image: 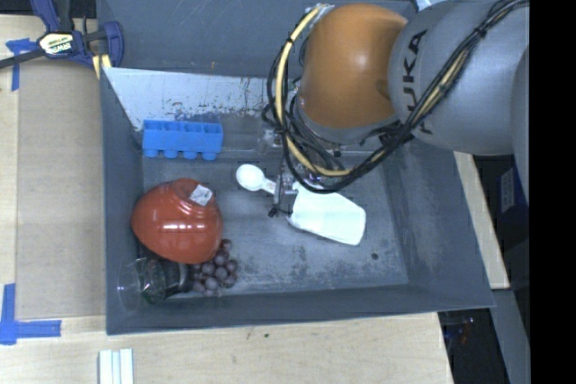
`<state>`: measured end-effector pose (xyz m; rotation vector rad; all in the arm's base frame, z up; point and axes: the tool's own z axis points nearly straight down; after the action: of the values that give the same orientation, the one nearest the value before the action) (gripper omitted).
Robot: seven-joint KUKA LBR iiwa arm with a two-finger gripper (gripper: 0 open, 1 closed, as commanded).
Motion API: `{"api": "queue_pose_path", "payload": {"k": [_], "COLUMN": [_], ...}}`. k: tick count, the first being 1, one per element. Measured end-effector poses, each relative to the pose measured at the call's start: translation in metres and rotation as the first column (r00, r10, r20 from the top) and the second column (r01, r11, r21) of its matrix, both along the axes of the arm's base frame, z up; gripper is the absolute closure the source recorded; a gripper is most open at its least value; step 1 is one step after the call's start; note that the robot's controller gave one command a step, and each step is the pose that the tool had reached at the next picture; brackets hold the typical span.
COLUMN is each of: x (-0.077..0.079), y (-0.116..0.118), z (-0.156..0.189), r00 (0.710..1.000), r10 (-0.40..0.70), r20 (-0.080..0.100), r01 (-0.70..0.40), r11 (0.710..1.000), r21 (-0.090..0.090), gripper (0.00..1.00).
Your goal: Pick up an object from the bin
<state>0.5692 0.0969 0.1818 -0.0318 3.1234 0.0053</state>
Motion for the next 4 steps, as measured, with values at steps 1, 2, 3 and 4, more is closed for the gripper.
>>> {"api": "queue_pose_path", "payload": {"k": [1, 2, 3, 4], "x": [0.007, 0.014, 0.033, 0.024], "y": [0.0, -0.004, -0.006, -0.014], "z": [-0.022, -0.043, -0.066, -0.079], "r00": [0.986, 0.974, 0.923, 0.996], "r10": [-0.169, -0.226, -0.385, -0.093], "r20": [-0.009, -0.002, -0.002, 0.003], "r01": [0.169, 0.226, 0.385, 0.093], "r11": [0.986, 0.974, 0.923, 0.996], "r21": [0.0, 0.004, 0.006, 0.002], "gripper": [0.0, 0.0, 0.0, 1.0]}}
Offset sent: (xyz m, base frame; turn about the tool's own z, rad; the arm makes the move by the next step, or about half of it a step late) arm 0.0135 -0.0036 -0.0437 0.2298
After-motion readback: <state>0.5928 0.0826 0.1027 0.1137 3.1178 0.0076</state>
